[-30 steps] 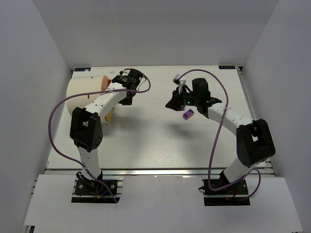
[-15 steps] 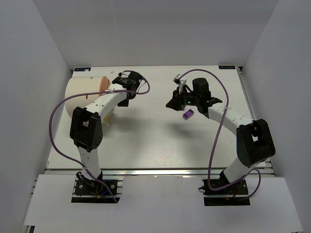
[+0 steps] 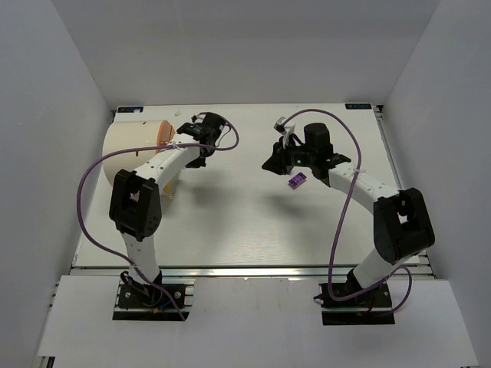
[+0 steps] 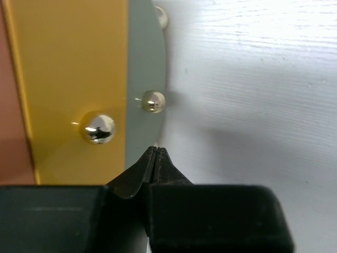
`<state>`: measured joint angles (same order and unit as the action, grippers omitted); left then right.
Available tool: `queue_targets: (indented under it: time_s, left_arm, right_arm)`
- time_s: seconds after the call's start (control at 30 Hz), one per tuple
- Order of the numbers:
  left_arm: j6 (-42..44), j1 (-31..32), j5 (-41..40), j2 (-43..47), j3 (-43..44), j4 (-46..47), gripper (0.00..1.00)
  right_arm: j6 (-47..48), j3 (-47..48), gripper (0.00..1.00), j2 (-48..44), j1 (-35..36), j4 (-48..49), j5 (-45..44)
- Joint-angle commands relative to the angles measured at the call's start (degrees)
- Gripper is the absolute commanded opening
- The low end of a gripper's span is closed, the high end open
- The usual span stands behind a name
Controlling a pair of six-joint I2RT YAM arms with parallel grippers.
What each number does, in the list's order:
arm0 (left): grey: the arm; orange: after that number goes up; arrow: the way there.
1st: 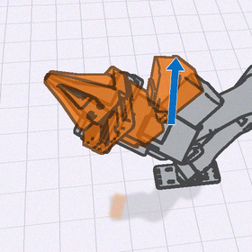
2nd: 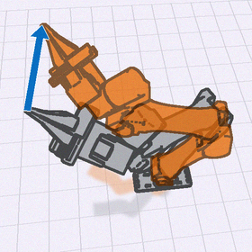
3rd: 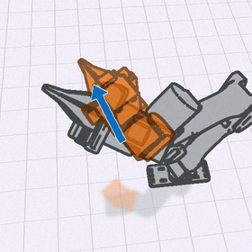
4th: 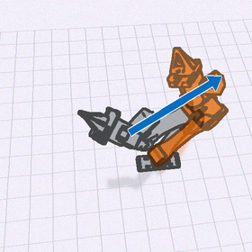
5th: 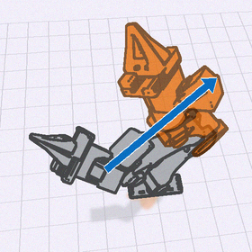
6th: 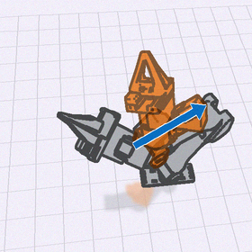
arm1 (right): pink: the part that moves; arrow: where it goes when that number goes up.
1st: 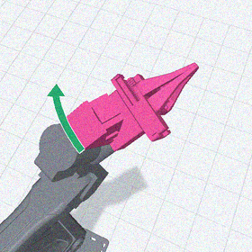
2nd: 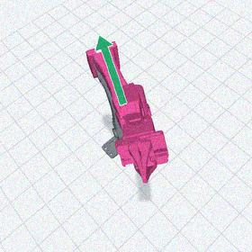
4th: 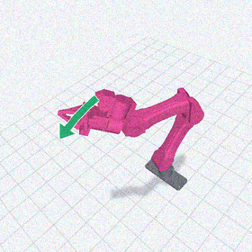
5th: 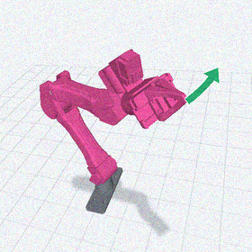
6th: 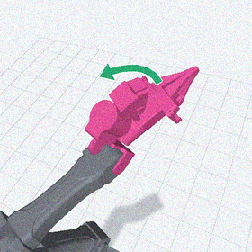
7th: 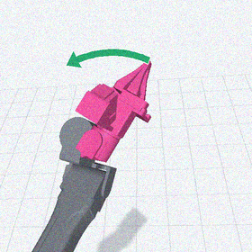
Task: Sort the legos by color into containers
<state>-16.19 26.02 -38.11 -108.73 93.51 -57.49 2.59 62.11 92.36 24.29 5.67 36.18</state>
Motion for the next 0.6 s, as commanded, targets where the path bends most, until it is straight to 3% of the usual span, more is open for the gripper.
queue_targets:
  time_s: [0.0, 0.1, 0.17, 0.37, 0.57]
  left_arm:
    - [0.4, 0.3, 3.6, 0.5, -0.4, 1.5, 0.11]
    - [0.2, 0.9, 5.5, -0.1, -0.7, 2.2, 0.12]
    - [-0.1, 0.9, 2.4, -0.9, -0.6, 1.5, 0.16]
    - [0.3, 0.9, -5.5, -6.9, 3.2, -1.3, 0.41]
    - [-0.4, 1.4, -9.9, -10.5, 5.4, -2.0, 0.41]
  right_arm:
    - [0.9, 1.5, 0.23, 0.5, -0.3, 0.3, 0.6]
    - [1.4, 2.9, 0.24, 2.0, -0.1, -0.7, 1.4]
    - [1.5, 4.2, 0.25, 3.0, 0.0, -0.9, 1.7]
    - [0.3, 5.6, 0.26, 4.8, 0.1, -0.7, 1.9]
    - [0.1, 4.9, 0.26, 4.6, -0.2, 0.1, 1.5]
